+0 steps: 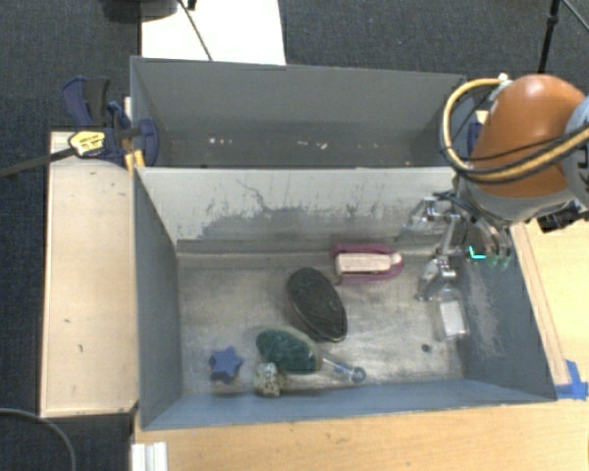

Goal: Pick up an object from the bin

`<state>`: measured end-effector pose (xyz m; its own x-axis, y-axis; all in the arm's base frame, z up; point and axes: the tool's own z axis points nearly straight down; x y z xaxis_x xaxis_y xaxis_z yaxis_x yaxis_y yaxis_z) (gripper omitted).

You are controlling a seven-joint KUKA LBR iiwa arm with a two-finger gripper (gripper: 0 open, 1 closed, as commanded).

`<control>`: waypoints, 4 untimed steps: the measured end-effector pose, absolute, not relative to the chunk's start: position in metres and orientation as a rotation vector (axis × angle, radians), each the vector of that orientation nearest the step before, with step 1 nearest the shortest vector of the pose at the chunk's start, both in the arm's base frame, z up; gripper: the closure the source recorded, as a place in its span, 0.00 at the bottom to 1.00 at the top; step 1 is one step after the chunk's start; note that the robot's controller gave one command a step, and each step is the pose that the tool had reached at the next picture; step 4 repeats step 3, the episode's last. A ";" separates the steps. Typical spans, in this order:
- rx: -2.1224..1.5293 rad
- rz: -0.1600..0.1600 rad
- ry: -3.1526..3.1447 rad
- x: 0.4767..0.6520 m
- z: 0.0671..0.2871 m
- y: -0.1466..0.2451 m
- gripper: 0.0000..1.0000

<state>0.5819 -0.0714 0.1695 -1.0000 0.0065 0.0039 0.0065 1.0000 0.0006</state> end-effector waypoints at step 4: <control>-0.137 -0.001 -3.148 0.588 0.230 0.004 1.00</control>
Offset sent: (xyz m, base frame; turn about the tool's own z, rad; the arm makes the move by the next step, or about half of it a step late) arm -0.0014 0.0646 -0.0995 0.2709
